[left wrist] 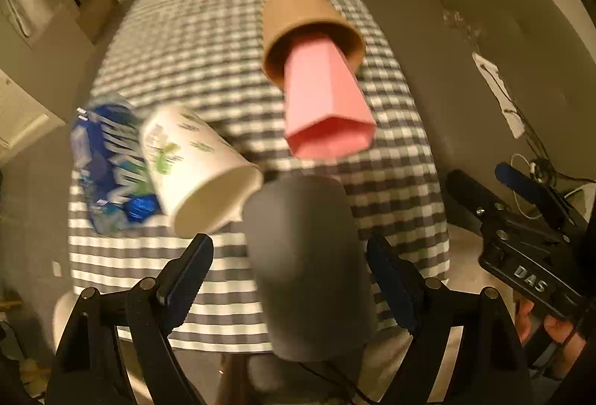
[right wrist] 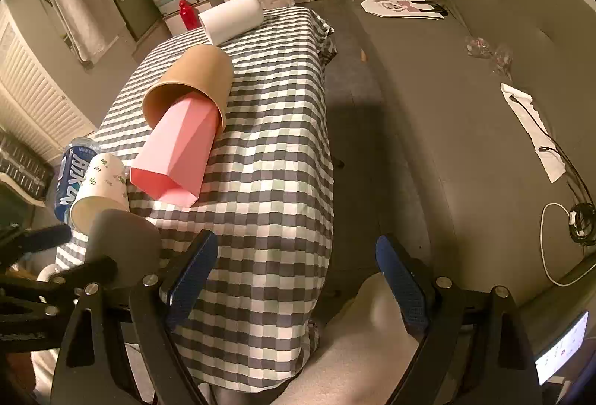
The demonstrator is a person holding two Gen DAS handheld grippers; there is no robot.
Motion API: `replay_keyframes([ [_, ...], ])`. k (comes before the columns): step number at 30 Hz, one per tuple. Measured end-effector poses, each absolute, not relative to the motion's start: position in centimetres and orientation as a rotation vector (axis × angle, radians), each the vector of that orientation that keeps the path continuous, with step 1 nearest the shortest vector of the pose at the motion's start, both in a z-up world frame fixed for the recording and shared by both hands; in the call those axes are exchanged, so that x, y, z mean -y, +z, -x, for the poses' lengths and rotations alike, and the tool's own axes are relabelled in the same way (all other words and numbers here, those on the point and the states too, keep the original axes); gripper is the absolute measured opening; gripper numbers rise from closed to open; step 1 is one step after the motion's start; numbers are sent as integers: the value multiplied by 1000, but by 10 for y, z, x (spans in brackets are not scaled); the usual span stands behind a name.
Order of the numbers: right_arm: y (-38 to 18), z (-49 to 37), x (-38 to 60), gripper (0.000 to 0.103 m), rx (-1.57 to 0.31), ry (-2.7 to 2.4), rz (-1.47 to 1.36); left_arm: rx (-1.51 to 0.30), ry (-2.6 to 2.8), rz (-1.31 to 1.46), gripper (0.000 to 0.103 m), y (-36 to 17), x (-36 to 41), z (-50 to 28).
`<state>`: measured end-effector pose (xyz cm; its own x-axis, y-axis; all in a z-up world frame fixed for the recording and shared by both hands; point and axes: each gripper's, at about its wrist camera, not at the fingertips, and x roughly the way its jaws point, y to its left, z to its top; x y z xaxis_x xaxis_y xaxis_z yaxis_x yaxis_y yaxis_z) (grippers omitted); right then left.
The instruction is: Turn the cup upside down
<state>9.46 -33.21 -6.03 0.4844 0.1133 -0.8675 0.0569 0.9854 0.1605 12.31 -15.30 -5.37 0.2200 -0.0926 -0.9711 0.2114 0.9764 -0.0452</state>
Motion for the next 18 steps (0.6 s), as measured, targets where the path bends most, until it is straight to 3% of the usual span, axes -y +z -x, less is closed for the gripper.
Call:
replay_keyframes([
  [6, -64, -92, 336, 87, -1074, 27, -182, -1458, -280, 12, 86, -85, 157, -143],
  [8, -65, -91, 337, 87, -1079, 22, -183, -1473, -313, 40, 78, -90, 159, -146],
  [10, -65, -90, 338, 87, -1081, 19, -181, -1466, -314, 48, 77, -90, 160, -145],
  [18, -54, -82, 335, 87, -1054, 1, -172, -1217, -321, -17, 77, -47, 151, -121],
])
